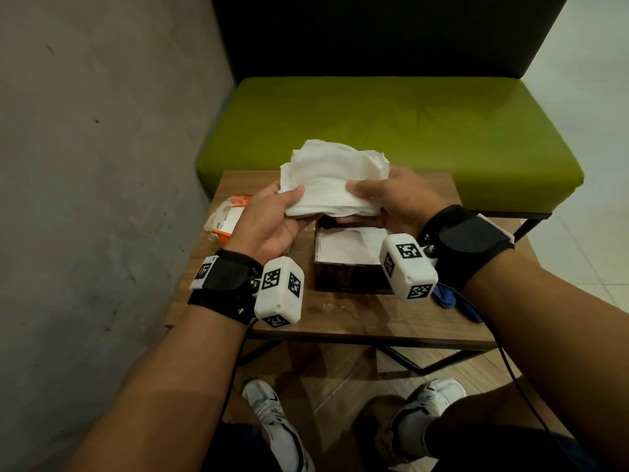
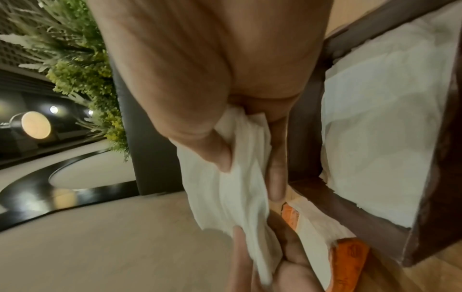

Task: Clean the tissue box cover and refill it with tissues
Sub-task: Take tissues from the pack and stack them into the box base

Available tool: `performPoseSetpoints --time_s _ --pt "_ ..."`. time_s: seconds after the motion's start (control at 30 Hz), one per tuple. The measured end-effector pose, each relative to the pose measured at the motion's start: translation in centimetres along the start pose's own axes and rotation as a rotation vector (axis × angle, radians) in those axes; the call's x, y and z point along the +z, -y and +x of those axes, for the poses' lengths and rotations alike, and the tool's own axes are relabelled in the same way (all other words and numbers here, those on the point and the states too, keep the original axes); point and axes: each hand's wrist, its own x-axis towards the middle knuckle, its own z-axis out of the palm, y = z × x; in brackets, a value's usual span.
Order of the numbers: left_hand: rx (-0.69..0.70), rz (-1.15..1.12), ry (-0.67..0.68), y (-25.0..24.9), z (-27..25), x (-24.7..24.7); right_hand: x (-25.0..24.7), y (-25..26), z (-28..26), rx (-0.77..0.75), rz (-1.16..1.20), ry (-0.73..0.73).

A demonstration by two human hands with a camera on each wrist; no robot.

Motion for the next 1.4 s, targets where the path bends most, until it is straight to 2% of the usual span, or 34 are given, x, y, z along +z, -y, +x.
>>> performPoseSetpoints --time_s 0.07,0.17,0.23,0.33,0.4,0.47,0.53,0.63,0.7,0.83,0.97,1.07,1.23,1.3,1.4 --pt "-0.029 -0.012 -0.081 0.0 0.3 -0.1 0.2 0.0 0.3 -0.107 -0.035 -0.115" --pt "-0.121 -0.068 -0.182 0.4 0.2 0.0 0.7 0.0 0.9 -0.441 -0.454 -0.331" --pt "-0.201 -0.154 -0.088 0.8 -0.2 0.6 1.3 -0.2 0.6 -0.608 -0.756 -0.344" --pt "-0.205 -0.312 0.181 1.2 -0.8 1.4 2.1 -0.9 -0.2 -0.735 -0.997 -0.158" --pt "-0.177 -0.347 0.204 1.0 -0.8 1.8 2.1 -1.4 -0.6 -0.741 -1.163 0.036" --pt "-0.159 -0.331 0.137 1.0 -0.3 1.8 1.7 -1.6 -0.8 -0.716 -1.268 0.174" --pt "-0.166 -0.302 0.054 1.4 -0.1 1.3 1.1 -1.4 -1.2 -0.685 -1.192 0.155" --pt "-0.166 -0.329 0.059 2.1 -0.1 0.4 0.5 -0.7 -1.1 -0.628 -0.93 -0.112" --pt "-0.146 -0.338 0.084 2.4 -0.2 0.1 0.4 -0.4 -0.5 -0.533 -0.873 -0.224" --pt "-0.133 -0.299 0.162 2.9 -0.5 0.4 1.1 -0.8 -0.2 -0.297 -0.62 -0.117" --pt "-0.142 -0.263 0.154 3.0 -0.3 0.3 1.4 -1.0 -0.3 -0.191 -0.417 -0.114" --pt "-0.166 -0.271 0.151 2.8 -0.4 0.1 1.0 -0.8 -0.3 -0.117 -0.235 -0.058" --pt "-0.165 -0.281 0.154 2.4 -0.3 -0.2 0.7 -0.2 -0.4 -0.075 -0.062 -0.033" --pt "-0.164 -0.282 0.154 2.3 -0.4 0.1 0.9 0.1 -0.3 0.003 -0.01 -0.021" --pt "-0.163 -0.255 0.14 2.2 -0.8 0.6 1.1 0.6 -0.1 0.168 0.023 0.075"
